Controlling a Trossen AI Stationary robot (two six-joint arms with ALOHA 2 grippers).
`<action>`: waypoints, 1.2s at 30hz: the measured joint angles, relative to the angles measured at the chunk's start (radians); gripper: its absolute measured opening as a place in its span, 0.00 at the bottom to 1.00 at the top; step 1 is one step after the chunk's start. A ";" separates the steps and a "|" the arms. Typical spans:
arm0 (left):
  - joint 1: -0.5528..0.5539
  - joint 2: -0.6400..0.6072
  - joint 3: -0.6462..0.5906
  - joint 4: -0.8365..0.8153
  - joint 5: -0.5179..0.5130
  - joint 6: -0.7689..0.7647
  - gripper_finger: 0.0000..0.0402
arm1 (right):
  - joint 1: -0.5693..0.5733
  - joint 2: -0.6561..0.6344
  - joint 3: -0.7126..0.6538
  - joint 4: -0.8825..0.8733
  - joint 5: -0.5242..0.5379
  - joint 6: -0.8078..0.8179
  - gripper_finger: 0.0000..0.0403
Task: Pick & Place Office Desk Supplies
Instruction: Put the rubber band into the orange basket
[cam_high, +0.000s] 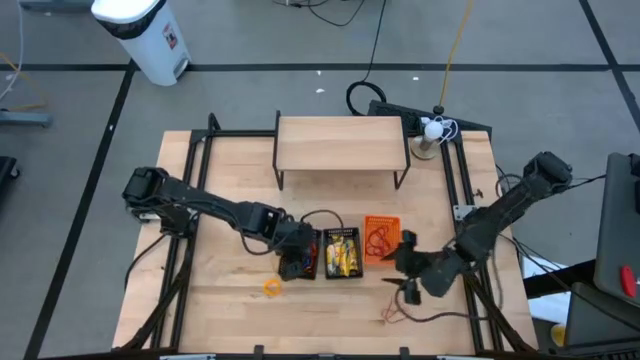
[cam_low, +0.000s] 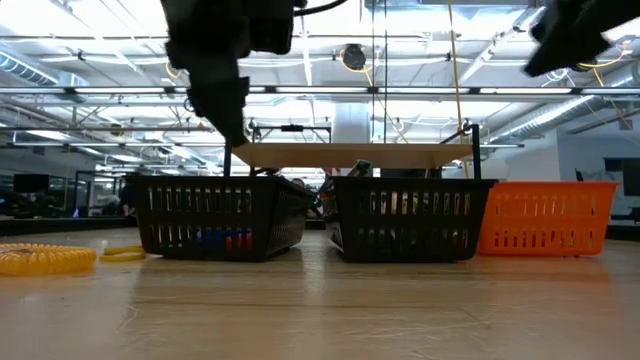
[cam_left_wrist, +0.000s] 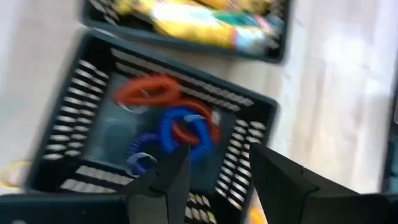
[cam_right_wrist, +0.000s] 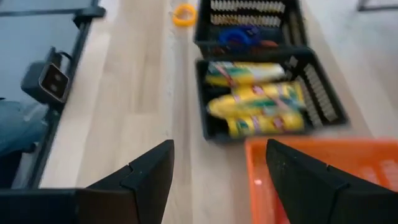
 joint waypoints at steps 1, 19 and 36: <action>-0.011 0.000 0.000 -0.001 0.014 -0.003 0.41 | 0.021 -0.019 0.000 -0.039 0.019 0.034 0.60; -0.501 0.000 0.000 0.124 -0.491 -0.545 0.41 | 0.334 0.007 -0.212 0.154 0.140 0.462 0.60; -0.582 0.000 0.000 0.191 -1.026 -0.173 0.41 | 0.288 0.188 -0.486 0.861 0.019 0.324 0.60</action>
